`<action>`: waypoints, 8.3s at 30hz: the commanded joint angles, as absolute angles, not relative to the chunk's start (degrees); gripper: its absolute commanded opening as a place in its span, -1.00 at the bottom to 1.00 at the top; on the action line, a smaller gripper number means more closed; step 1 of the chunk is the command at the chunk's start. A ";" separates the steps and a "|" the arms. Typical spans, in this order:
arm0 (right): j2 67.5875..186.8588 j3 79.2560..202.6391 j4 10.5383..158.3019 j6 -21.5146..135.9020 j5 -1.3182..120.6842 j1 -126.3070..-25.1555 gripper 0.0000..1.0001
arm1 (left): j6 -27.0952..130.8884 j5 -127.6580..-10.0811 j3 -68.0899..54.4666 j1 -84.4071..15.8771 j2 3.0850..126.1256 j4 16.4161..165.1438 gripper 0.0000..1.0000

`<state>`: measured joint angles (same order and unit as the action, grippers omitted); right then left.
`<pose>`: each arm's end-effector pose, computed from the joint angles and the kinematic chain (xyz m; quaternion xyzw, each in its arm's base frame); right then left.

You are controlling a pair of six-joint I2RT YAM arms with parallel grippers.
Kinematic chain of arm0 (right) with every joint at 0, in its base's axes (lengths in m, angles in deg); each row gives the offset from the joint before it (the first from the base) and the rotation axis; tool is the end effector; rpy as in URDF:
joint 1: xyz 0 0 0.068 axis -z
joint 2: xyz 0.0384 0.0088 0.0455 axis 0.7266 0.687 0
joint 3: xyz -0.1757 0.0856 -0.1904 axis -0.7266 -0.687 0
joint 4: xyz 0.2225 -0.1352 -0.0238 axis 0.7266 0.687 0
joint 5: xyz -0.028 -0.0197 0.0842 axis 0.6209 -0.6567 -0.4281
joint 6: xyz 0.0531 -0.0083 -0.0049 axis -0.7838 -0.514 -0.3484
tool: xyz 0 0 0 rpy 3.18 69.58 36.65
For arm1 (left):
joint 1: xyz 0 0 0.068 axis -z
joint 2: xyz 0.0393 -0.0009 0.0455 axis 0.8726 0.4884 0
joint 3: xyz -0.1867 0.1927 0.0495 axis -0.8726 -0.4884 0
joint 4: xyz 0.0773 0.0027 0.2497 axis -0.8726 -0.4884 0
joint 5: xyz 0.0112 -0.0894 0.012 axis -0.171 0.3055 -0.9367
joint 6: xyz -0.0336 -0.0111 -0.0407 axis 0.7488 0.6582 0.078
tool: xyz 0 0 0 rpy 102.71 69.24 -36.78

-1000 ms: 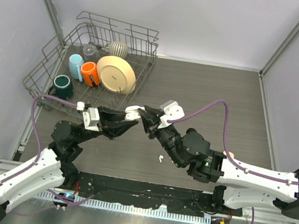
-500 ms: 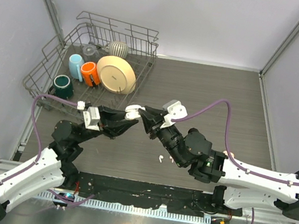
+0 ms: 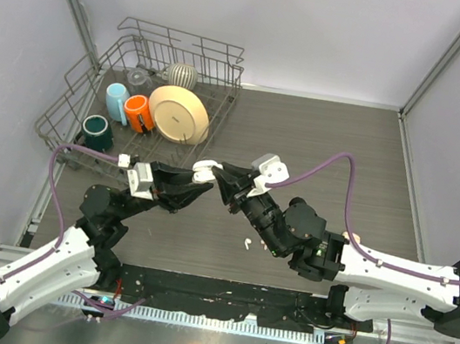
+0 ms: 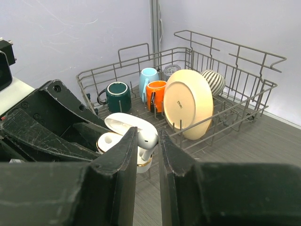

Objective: Insert the wireless bluetooth earbuds into the charging case
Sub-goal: Place the earbud in the charging case, then pick up the earbud from the center of the board, then place the earbud in the charging case.

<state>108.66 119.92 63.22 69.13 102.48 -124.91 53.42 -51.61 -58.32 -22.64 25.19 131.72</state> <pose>0.0707 0.2403 0.3960 -0.2202 0.6014 0.2923 0.7102 0.1104 -0.1062 0.3111 0.2938 0.4514 -0.4639 0.7033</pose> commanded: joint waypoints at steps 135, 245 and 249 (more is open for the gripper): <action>124.71 119.72 121.62 14.71 80.33 -104.52 0.00 | 52.80 -54.90 -59.21 -22.44 17.67 132.18 -1.00; 91.06 94.76 75.41 24.08 109.51 -105.67 -0.98 | 53.15 -56.74 -59.38 -22.44 19.26 132.36 -1.00; 87.98 92.56 66.01 29.28 108.99 -105.84 -0.98 | 53.41 -56.92 -59.47 -22.44 19.52 132.71 -1.00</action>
